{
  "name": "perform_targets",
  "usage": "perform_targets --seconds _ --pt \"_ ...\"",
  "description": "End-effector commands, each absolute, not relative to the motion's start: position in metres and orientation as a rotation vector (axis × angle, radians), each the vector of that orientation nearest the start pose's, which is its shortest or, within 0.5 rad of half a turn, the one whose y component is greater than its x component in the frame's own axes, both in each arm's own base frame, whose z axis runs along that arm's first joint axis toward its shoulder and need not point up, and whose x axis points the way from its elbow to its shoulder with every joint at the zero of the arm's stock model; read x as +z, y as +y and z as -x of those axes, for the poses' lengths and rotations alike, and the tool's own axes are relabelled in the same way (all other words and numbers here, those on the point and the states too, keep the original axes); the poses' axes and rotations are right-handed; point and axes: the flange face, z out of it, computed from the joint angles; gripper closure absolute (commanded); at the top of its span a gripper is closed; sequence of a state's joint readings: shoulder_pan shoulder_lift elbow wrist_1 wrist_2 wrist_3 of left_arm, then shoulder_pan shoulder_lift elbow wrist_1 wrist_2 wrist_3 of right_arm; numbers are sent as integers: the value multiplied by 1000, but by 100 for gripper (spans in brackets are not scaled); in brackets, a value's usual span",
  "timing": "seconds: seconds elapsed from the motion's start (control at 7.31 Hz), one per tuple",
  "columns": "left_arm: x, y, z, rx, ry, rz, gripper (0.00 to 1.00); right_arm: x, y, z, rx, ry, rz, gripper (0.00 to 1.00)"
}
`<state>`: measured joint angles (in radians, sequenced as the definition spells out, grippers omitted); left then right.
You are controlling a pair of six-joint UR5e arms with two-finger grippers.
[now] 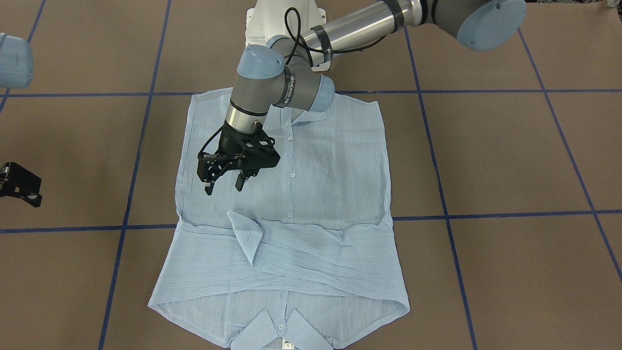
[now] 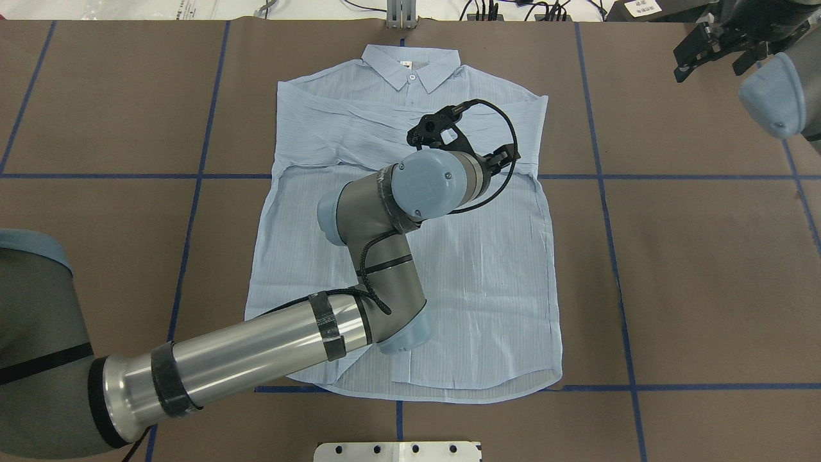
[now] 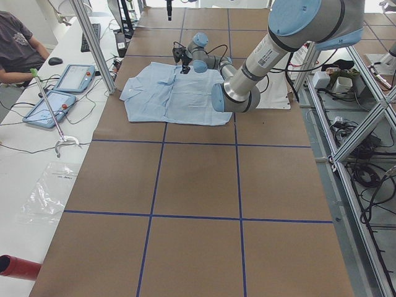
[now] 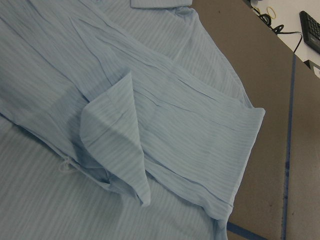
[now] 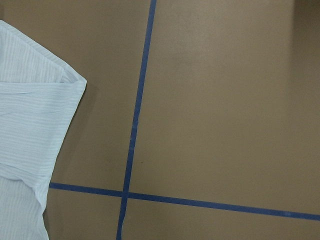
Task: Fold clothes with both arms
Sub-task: 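Lay the sleeve over the chest and release with the left gripper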
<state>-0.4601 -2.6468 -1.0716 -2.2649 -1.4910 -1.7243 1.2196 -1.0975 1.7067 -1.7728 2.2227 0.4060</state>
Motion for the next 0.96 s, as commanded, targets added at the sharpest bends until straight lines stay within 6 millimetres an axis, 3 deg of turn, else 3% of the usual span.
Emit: perform_targets --seconds 0.0,0.27,0.41,0.55,0.68,0.82 --pt "87 -498 -675 -571 1259 -277 0 348 -621 150 -83 -746 -133 0" --pt "90 -502 -669 -525 1241 -282 0 339 -611 148 -68 -754 -145 0" --pt "118 -497 -647 -479 1242 -245 0 338 -597 160 -59 -763 -132 0" --pt "154 -481 -611 -429 1247 -253 0 330 -572 181 -39 -778 -111 0" --pt "164 -465 -574 -392 1209 -276 0 320 -545 202 -17 -795 -92 0" --pt "159 -451 -542 -331 1172 -292 0 309 -522 226 -10 -811 -89 0"
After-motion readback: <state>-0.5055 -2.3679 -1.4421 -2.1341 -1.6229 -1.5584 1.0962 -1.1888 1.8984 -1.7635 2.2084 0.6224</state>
